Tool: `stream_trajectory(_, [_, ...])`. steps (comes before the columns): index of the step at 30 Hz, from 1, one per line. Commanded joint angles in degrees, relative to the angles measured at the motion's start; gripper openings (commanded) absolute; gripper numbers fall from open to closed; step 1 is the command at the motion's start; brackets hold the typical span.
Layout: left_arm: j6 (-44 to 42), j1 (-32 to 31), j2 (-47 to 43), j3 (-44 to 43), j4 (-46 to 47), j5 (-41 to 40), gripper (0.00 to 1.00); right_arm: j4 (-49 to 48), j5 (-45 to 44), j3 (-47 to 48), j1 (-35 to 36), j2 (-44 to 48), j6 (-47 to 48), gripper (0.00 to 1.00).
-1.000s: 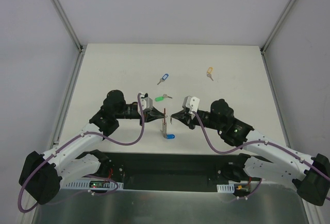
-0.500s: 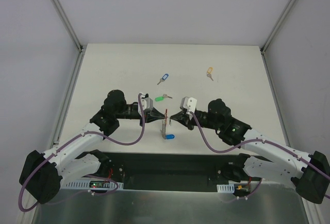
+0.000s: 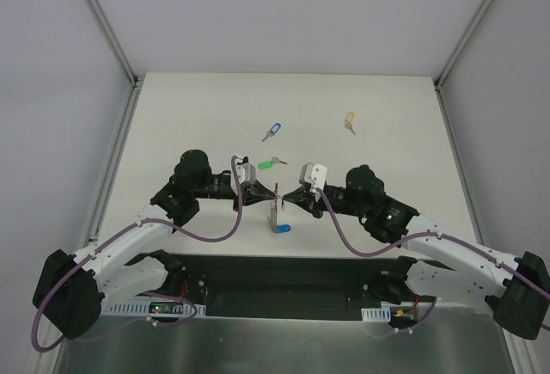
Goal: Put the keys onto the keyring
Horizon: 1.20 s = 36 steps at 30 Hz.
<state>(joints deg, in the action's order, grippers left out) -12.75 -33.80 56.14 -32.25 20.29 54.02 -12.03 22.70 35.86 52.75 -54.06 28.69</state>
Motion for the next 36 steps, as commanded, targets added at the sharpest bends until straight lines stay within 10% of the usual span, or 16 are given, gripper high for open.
stream_trajectory(1, [0.0,-0.4,0.1,-2.0,2.2,3.1,0.0,-1.4,1.5,3.1,0.3,0.1,1.1,0.01])
stream_trajectory(36, [0.0,-0.4,0.4,-2.3,1.9,3.4,0.0,-0.9,2.0,3.1,0.3,-0.4,1.2,0.01])
